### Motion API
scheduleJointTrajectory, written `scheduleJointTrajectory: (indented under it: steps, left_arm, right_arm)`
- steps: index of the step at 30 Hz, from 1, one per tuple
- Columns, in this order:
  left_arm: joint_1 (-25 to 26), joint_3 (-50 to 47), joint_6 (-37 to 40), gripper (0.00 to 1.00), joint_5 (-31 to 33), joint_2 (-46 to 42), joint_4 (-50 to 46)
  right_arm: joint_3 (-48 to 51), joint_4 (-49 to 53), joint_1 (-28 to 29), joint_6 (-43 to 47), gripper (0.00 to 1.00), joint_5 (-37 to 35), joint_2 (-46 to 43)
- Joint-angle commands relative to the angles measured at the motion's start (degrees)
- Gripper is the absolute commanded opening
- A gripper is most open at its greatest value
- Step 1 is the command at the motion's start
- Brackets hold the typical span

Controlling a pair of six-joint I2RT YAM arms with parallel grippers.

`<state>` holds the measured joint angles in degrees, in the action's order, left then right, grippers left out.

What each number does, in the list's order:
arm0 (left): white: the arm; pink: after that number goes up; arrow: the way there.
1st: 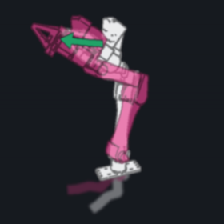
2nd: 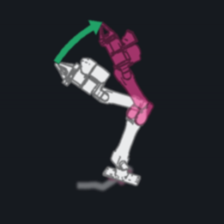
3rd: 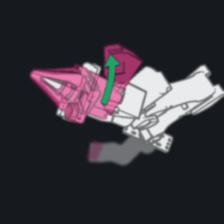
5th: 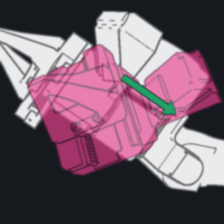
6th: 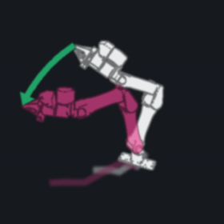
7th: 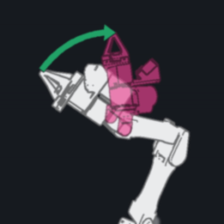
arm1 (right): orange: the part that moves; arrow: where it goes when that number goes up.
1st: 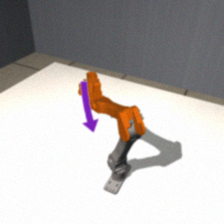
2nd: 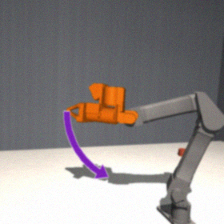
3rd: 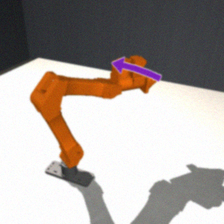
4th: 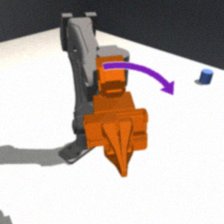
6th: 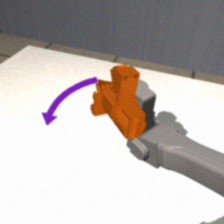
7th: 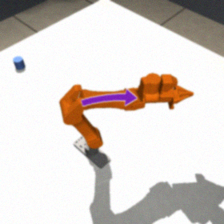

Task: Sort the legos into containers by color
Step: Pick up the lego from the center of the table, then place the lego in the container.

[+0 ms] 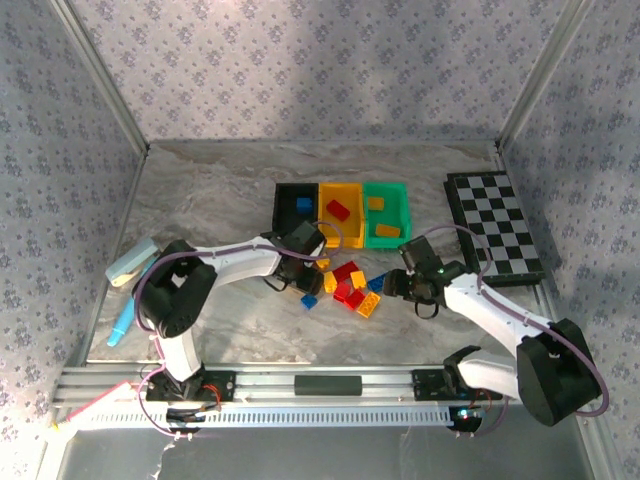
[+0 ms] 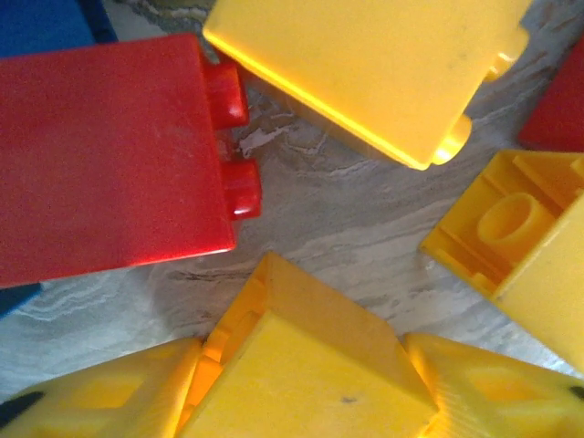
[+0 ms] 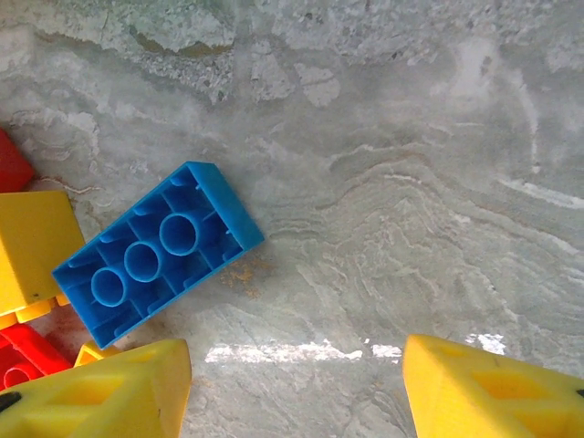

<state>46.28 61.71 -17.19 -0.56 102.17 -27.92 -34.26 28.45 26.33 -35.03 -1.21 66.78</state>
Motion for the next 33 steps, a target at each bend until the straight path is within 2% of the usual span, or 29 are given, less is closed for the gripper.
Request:
scheduleJointTrajectory:
  steps: [1, 11, 15, 23, 29, 33]
  left_arm:
    - [0.3, 1.2, 0.8, 0.48, 0.2, 0.9, 1.2]
    - [0.9, 3.3, -1.0, 0.48, 0.1, -8.5, -2.0]
    - [0.9, 10.9, 0.0, 0.49, -0.3, -7.4, -4.4]
    - [1.7, 36.9, 1.4, 0.50, -2.2, 9.0, -8.3]
    - [1.8, 67.4, 3.6, 0.50, -3.1, 29.0, -19.9]
    - [1.9, 85.6, 2.9, 0.53, -4.6, 40.9, -23.5]
  right_arm:
    - [0.6, 0.3, -0.4, 1.2, 0.65, 0.0, -1.3]
    - [2.6, -3.9, -3.6, 2.4, 0.65, 2.6, 0.6]
    - [3.6, -5.5, -4.3, 3.1, 0.65, 3.8, 1.2]
    - [4.7, -5.1, -4.3, 2.3, 0.64, 5.3, -0.6]
    - [6.0, -6.3, -3.2, 0.4, 0.65, 5.3, -2.3]
    - [5.9, -6.1, -2.2, 0.2, 0.65, 4.5, -3.0]
